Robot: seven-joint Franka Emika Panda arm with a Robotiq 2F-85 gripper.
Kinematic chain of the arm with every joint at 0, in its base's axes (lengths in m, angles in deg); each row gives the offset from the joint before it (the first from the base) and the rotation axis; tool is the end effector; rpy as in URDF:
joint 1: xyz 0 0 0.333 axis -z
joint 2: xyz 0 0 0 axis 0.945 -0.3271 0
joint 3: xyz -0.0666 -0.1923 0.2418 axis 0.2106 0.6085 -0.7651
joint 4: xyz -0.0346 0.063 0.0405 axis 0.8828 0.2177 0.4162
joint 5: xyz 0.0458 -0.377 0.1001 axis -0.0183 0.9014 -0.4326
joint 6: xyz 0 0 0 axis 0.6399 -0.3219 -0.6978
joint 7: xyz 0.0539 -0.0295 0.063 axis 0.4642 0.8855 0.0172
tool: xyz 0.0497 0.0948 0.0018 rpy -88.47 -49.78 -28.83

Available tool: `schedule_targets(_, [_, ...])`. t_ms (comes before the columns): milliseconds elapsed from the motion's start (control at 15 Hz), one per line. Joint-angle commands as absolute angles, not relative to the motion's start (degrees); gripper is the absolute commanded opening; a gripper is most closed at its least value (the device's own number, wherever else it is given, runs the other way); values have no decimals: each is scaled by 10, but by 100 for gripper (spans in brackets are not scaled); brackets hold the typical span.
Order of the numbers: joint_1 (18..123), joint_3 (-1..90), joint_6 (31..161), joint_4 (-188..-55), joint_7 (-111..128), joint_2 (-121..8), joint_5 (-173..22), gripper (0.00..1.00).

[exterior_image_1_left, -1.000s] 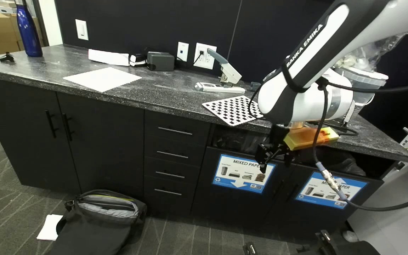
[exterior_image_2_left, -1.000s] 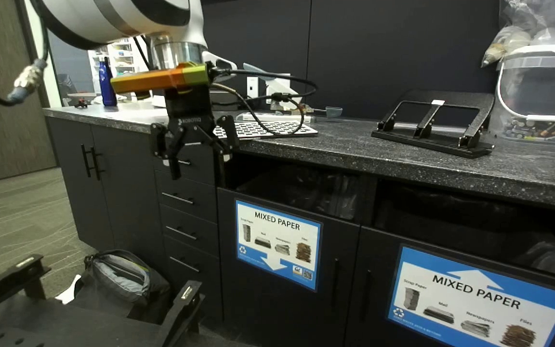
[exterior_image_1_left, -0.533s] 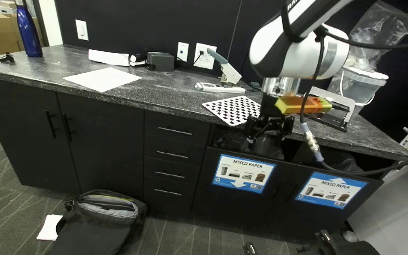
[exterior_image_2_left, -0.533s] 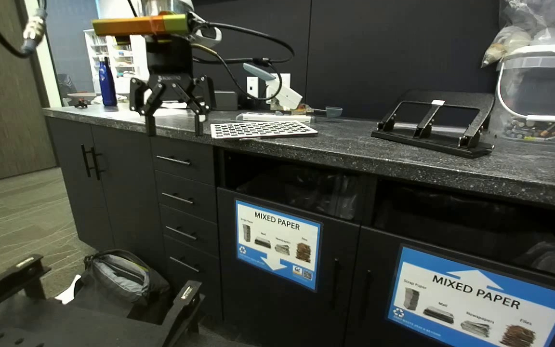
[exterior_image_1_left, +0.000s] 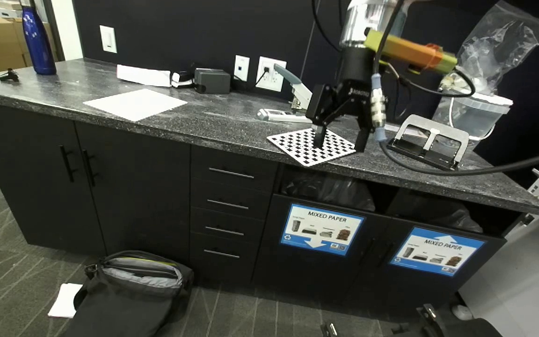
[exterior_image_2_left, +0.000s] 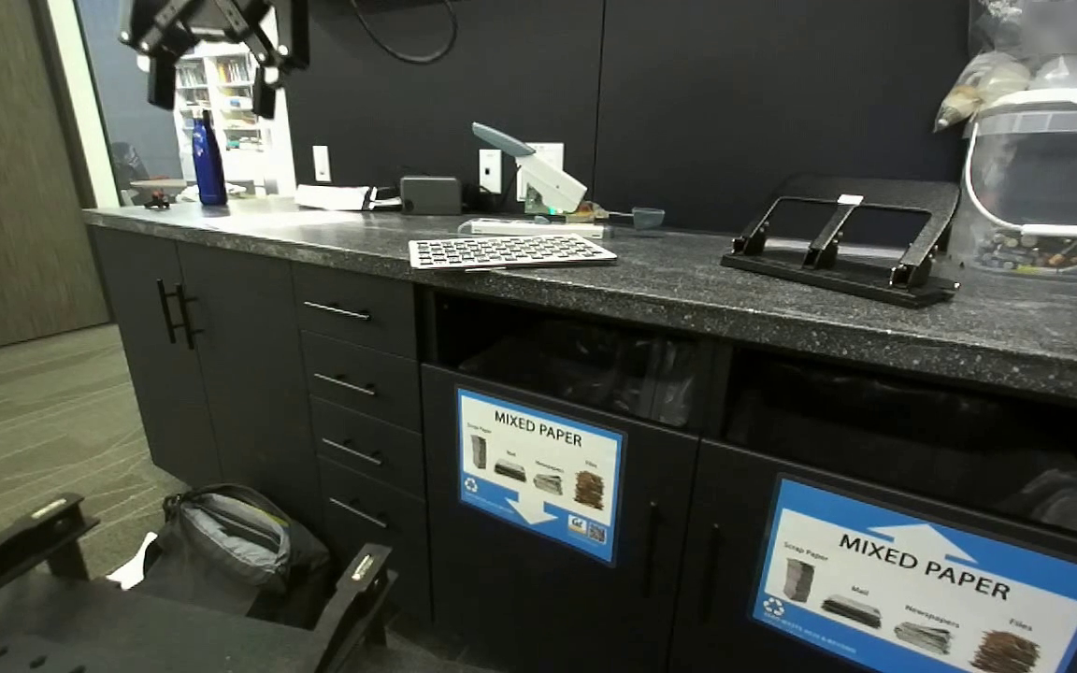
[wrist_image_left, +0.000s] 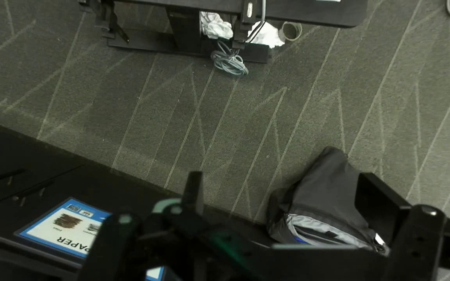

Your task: Put the papers in the bin to the left

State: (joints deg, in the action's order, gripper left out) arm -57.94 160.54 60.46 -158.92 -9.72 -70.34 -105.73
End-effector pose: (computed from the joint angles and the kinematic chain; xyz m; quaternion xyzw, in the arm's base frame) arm 0.4275 0.1316 0.4331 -0.9920 -0.0681 0.1050 0.0158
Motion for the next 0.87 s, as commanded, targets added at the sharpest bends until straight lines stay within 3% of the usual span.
schedule_targets(0, [-627,1691,473,-1545,-107,-804,-1073,100])
schedule_targets(467, [-624,1811,215,-1402,-83,-896,-1049,100])
schedule_targets(533, [-611,1770,259,-1436,-105,-881,-1065,100])
schedule_targets(800, [-607,1800,215,-1404,-101,-902,-1064,100])
